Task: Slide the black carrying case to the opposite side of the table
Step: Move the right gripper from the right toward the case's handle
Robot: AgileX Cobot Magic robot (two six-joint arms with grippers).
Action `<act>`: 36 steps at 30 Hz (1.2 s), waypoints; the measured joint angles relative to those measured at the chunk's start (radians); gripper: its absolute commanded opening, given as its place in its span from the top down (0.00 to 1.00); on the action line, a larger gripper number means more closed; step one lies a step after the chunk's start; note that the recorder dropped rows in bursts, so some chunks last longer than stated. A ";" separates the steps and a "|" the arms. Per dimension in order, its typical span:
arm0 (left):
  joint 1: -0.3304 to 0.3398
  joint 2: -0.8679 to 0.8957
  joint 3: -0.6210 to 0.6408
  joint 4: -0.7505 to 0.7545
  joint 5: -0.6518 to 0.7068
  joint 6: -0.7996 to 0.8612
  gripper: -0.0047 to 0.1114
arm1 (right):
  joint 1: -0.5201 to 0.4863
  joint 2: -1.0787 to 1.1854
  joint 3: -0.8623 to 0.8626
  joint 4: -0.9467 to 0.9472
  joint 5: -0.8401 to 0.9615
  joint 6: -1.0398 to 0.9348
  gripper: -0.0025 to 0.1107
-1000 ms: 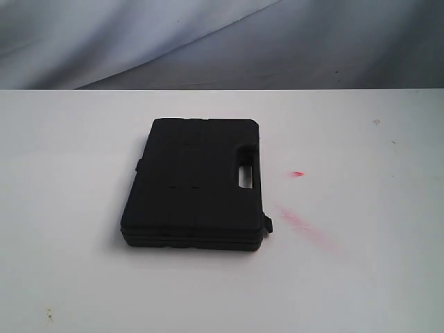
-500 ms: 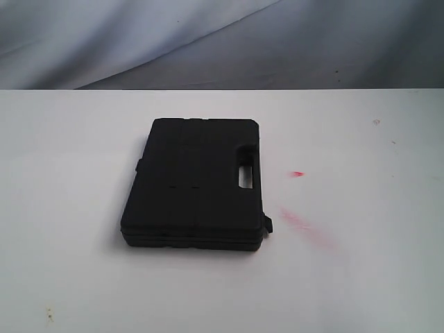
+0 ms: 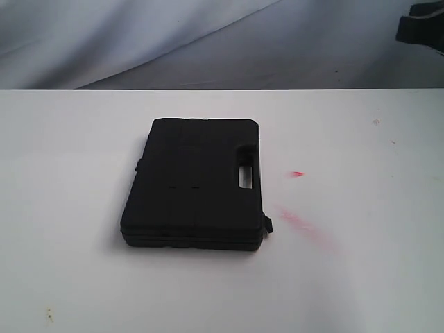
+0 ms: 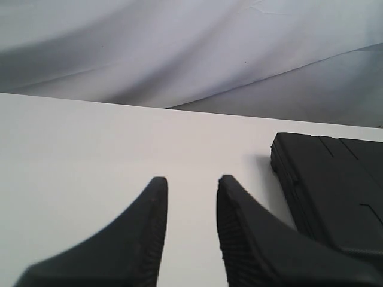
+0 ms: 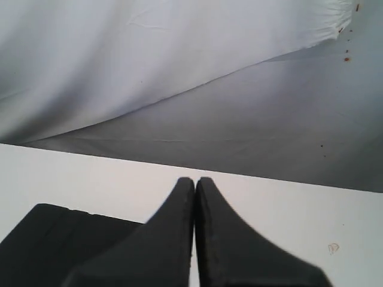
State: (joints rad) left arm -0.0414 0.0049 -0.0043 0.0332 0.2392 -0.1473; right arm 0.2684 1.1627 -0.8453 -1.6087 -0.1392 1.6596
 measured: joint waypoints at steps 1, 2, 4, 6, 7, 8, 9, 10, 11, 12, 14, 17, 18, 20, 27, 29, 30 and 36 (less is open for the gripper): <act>0.000 0.000 0.000 0.000 0.000 0.000 0.71 | 0.017 0.005 0.000 0.000 0.020 0.016 0.98; 0.000 0.000 0.000 0.000 0.000 0.000 0.71 | 0.038 0.007 0.000 0.000 0.034 0.034 0.98; 0.000 0.000 0.000 0.000 0.000 0.000 0.71 | 0.078 0.023 0.000 0.002 0.050 0.070 0.98; 0.000 0.000 0.000 0.000 0.000 0.000 0.71 | 0.119 0.043 0.000 0.002 0.054 0.111 0.98; 0.000 0.000 0.000 0.000 0.000 0.000 0.71 | 0.135 0.054 0.000 0.002 0.054 0.129 0.98; 0.000 0.000 0.000 0.000 0.000 0.000 0.71 | 0.154 0.068 0.000 0.002 0.054 0.146 0.98; 0.000 0.000 0.000 0.000 0.000 0.000 0.71 | 0.174 0.084 0.000 0.002 0.054 0.158 0.98; 0.000 0.000 0.000 0.000 0.000 0.000 0.71 | 0.189 0.098 0.000 0.002 0.054 0.166 0.98; 0.000 0.000 0.000 0.000 0.000 0.000 0.71 | 0.210 0.121 0.000 0.002 0.054 0.177 0.98; 0.000 0.000 0.000 0.000 0.000 0.000 0.71 | 0.222 0.137 0.000 0.002 0.054 0.187 0.98; 0.000 0.000 0.000 0.000 0.000 0.000 0.71 | 0.249 0.175 0.000 0.002 0.044 0.211 0.98; 0.000 0.000 0.000 0.000 0.000 0.000 0.71 | 0.280 0.215 0.000 0.002 0.005 0.224 0.98; 0.000 0.000 0.000 0.000 0.000 0.000 0.71 | 0.284 0.224 0.000 0.002 -0.010 0.226 0.98; 0.000 0.000 0.000 0.000 0.000 0.000 0.71 | 0.290 0.235 -0.007 -0.030 -0.051 0.236 0.98; 0.000 0.000 0.000 0.000 0.000 0.000 0.71 | 0.290 0.239 -0.114 -0.118 -0.156 0.294 0.98; 0.000 0.000 0.000 0.000 0.000 0.000 0.71 | 0.290 0.239 -0.142 -0.122 -0.164 0.296 0.98; 0.000 0.000 0.000 0.000 0.000 0.000 0.71 | 0.290 0.239 -0.151 -0.124 -0.164 0.293 0.98; 0.000 0.000 0.000 0.000 0.000 0.000 0.71 | 0.290 0.238 -0.174 -0.128 -0.155 0.116 0.98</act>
State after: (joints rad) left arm -0.0414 0.0049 -0.0043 0.0332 0.2392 -0.1473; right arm 0.5579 1.4003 -1.0192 -1.7371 -0.2942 1.7753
